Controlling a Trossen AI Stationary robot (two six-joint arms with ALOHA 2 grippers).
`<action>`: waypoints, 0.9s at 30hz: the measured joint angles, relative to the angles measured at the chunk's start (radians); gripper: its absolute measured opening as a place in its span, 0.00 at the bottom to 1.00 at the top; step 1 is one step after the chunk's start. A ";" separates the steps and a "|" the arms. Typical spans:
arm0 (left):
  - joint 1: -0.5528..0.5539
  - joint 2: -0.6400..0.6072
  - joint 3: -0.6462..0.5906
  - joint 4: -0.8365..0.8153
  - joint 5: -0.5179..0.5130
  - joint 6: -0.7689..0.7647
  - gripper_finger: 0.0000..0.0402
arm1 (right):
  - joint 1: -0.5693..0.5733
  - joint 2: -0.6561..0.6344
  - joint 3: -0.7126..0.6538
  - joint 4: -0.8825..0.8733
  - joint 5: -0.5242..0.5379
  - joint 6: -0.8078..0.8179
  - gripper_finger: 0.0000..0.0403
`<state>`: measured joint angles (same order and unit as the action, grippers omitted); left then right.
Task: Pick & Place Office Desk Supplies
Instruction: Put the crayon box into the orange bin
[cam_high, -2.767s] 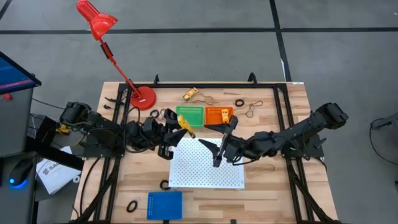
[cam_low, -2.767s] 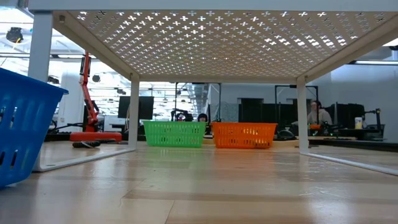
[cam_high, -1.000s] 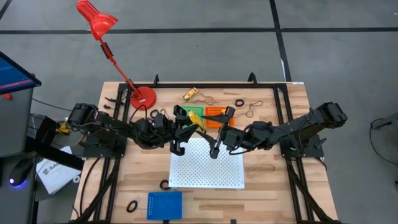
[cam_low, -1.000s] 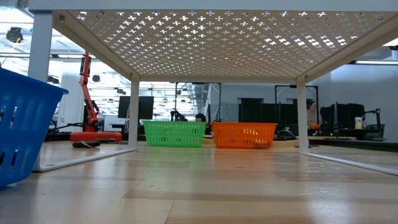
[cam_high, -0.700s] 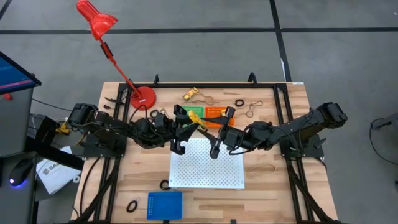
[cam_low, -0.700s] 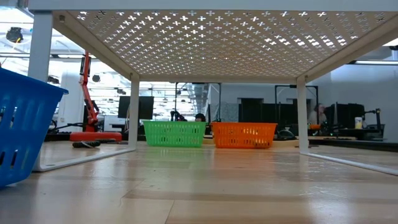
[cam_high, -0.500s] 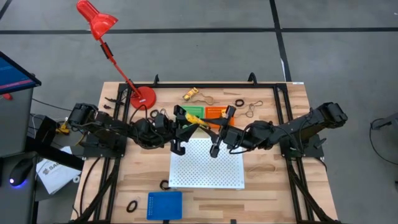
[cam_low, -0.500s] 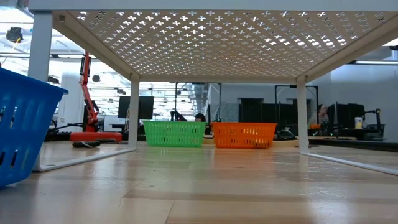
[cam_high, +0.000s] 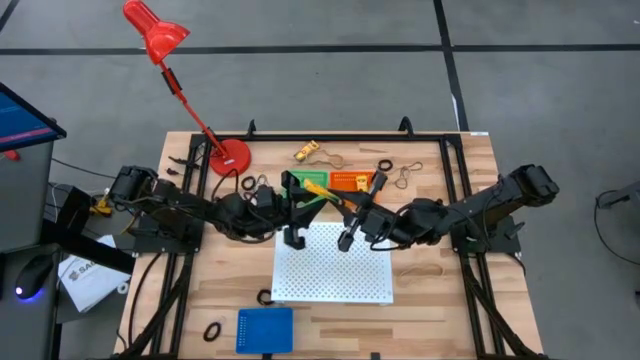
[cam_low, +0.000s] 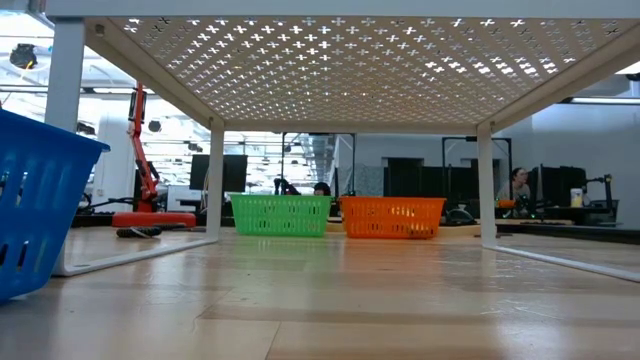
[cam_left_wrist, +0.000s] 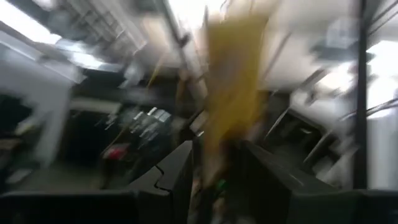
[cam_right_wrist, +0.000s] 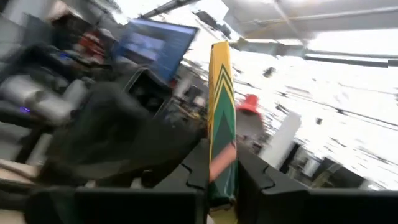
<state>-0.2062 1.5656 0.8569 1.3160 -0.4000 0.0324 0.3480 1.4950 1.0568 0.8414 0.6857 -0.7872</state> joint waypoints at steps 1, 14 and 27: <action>0.000 -0.004 -0.001 -0.026 -0.022 0.006 0.30 | 0.005 0.000 0.001 0.022 0.015 -0.018 0.10; -0.021 -0.205 -0.081 -0.407 -0.118 0.043 0.30 | 0.024 -0.091 0.013 0.039 0.337 -0.230 0.10; -0.115 -0.586 -0.305 -0.537 -0.117 0.042 0.30 | -0.175 -0.292 0.012 -0.960 0.492 0.498 0.07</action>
<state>-0.3213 0.9797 0.5523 0.7787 -0.5166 0.0746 0.1735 1.2034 1.0691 -0.1183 1.1772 -0.2890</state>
